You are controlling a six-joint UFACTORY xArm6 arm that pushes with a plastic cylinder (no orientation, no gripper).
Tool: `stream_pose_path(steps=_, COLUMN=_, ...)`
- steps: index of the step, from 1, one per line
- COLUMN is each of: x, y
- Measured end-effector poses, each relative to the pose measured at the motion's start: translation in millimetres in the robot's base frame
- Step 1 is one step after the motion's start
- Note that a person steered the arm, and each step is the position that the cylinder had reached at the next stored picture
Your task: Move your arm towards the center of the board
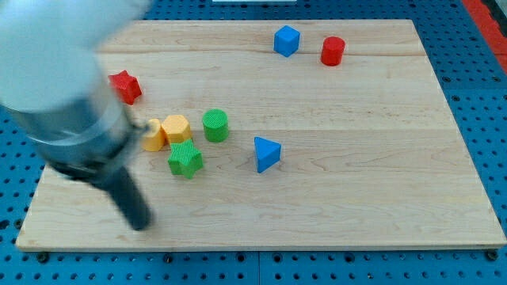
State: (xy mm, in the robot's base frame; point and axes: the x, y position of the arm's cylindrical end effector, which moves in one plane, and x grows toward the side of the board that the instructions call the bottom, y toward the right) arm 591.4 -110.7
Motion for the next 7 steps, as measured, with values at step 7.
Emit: stream_pose_path(steps=7, x=-146.9, y=98.9)
